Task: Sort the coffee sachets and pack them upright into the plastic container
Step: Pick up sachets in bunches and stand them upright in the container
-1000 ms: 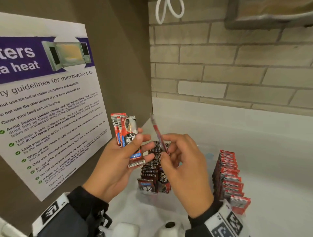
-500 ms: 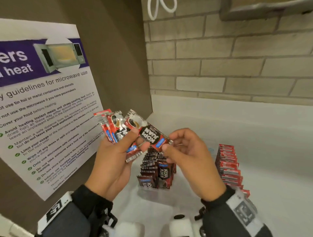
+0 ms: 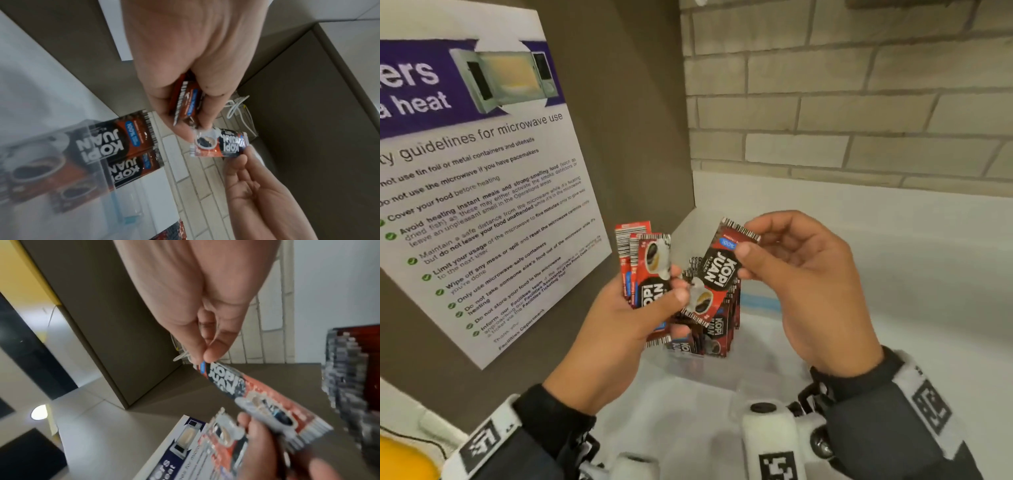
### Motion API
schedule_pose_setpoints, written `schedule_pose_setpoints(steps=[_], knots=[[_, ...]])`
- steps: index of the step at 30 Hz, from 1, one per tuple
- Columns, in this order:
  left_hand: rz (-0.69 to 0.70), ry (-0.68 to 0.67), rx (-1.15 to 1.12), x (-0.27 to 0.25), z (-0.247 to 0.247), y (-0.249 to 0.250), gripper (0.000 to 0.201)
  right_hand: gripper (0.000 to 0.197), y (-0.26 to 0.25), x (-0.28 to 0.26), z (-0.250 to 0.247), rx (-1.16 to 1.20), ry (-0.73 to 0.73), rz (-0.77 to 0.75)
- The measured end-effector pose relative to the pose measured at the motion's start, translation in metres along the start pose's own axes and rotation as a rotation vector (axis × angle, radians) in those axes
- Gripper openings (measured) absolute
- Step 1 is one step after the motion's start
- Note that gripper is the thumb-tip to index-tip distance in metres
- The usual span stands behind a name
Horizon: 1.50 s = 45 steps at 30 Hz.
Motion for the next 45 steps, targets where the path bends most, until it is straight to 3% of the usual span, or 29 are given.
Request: schedule_pose_setpoints(steps=[3,7,10,14,21,24,29,34,38,45], knots=[[0.021,0.071,-0.028,0.001,-0.011,0.008,0.032,0.026,-0.005,0.000,-0.008,-0.266,0.042,-0.098],[0.000,0.148,-0.181,0.005,-0.028,0.017,0.041,0.020,0.005,0.001,-0.011,-0.540,-0.039,-0.040],[-0.021,0.043,-0.298,0.004,-0.035,0.017,0.042,0.018,0.023,0.001,-0.007,-0.721,-0.140,0.009],[-0.068,-0.135,-0.294,0.001,-0.037,0.011,0.067,0.019,0.045,0.001,-0.006,-0.853,-0.199,0.059],[-0.134,-0.155,-0.176,-0.001,-0.025,0.005,0.052,0.013,0.058,-0.005,0.000,-0.970,-0.211,-0.027],[-0.142,-0.116,-0.137,-0.002,-0.020,0.003,0.040,0.015,0.058,-0.005,0.001,-0.944,-0.207,-0.030],[-0.164,-0.012,-0.095,0.000,-0.017,0.003,0.026,0.040,0.055,-0.001,-0.005,-0.921,-0.213,0.047],[-0.136,0.025,-0.080,0.002,-0.017,0.004,0.027,0.028,0.047,0.000,-0.008,-0.990,-0.238,0.015],[-0.099,0.000,-0.096,0.003,-0.014,0.007,0.032,0.015,0.028,0.000,-0.004,-0.884,-0.119,-0.128],[-0.059,-0.027,-0.099,0.007,-0.002,0.011,0.031,0.021,0.034,-0.017,0.024,-0.295,-0.291,0.275]])
Point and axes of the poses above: each hand's wrist, its own x-axis towards the middle knuckle, its own z-axis out of the palm, y = z × x, the point moved 1 cm from there along x, towards the middle knuckle, and after that the axes turned 5 degrees about y, right-handed, at the moved point
